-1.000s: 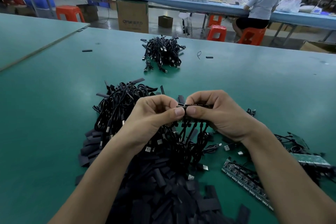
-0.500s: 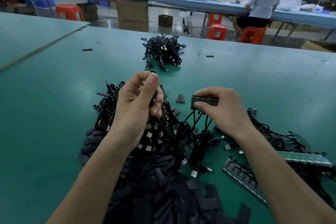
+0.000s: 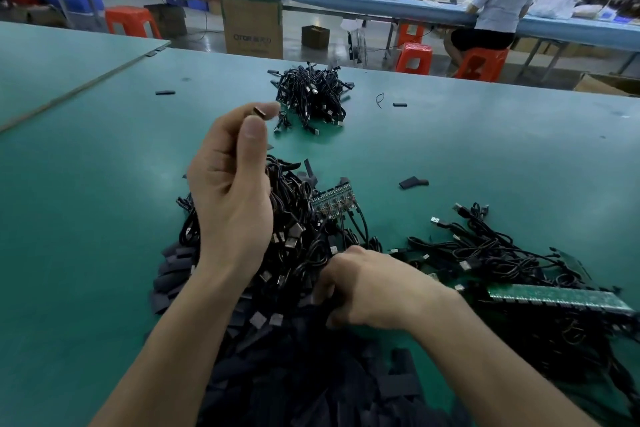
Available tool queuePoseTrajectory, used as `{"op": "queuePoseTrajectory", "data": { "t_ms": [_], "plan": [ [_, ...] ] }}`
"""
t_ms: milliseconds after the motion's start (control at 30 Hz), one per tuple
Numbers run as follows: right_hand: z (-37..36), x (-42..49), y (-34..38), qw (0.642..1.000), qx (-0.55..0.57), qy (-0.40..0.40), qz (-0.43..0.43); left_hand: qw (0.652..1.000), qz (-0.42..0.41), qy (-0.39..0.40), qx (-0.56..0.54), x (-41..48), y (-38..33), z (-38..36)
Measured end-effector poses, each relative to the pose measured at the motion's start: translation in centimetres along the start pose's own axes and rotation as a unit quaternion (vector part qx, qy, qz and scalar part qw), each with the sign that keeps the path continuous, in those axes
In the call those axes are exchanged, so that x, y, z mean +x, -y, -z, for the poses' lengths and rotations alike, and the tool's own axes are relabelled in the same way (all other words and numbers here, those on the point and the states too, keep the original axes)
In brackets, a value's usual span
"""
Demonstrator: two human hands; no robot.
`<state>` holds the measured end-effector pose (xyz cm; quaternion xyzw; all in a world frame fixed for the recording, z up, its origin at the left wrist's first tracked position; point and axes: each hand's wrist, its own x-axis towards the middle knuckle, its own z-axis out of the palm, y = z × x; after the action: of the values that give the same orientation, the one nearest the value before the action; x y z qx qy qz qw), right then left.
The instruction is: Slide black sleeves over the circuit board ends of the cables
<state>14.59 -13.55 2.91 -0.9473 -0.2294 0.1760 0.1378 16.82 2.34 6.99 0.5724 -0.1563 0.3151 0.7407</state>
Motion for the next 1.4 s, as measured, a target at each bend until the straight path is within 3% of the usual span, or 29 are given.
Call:
{"op": "queuePoseTrajectory", "data": {
  "t_ms": [167,333,400,533,700,800,1033,1200,1400],
  "plan": [
    [-0.6,0.3,-0.3,0.999,-0.041,-0.018,0.031,0.999,0.032,0.022,-0.016,0.0,0.7,0.1],
    [-0.4,0.3,-0.7,0.999,0.002,-0.034,0.026,0.979,0.073,0.168,0.085,-0.7,1.4,0.2],
    [0.5,0.1,-0.8,0.998,0.051,-0.044,0.019,0.972,0.091,0.192,0.102,-0.9,1.4,0.0],
    [3.2,-0.8,-0.9,0.973,0.181,-0.141,0.033,0.961,0.129,0.194,0.148,-1.2,1.7,-0.2],
    [5.6,-2.1,-1.8,0.888,0.325,-0.322,0.049,0.956,0.091,0.195,0.201,-1.4,1.8,0.0],
    [5.7,-2.0,-2.2,0.84,0.375,-0.388,0.054,0.951,0.081,0.208,0.214,-1.5,1.4,-0.3],
    [5.3,-2.0,-2.4,0.83,0.357,-0.42,0.082,0.949,0.059,0.206,0.233,-1.6,0.5,-0.6],
    [5.4,-2.5,-2.4,0.802,0.378,-0.453,0.098,0.94,0.047,0.191,0.279,-1.5,0.7,-0.4],
    [5.3,-2.5,-2.3,0.811,0.353,-0.455,0.107,0.949,0.078,0.193,0.237,-1.6,0.7,-0.5]
  ]
}}
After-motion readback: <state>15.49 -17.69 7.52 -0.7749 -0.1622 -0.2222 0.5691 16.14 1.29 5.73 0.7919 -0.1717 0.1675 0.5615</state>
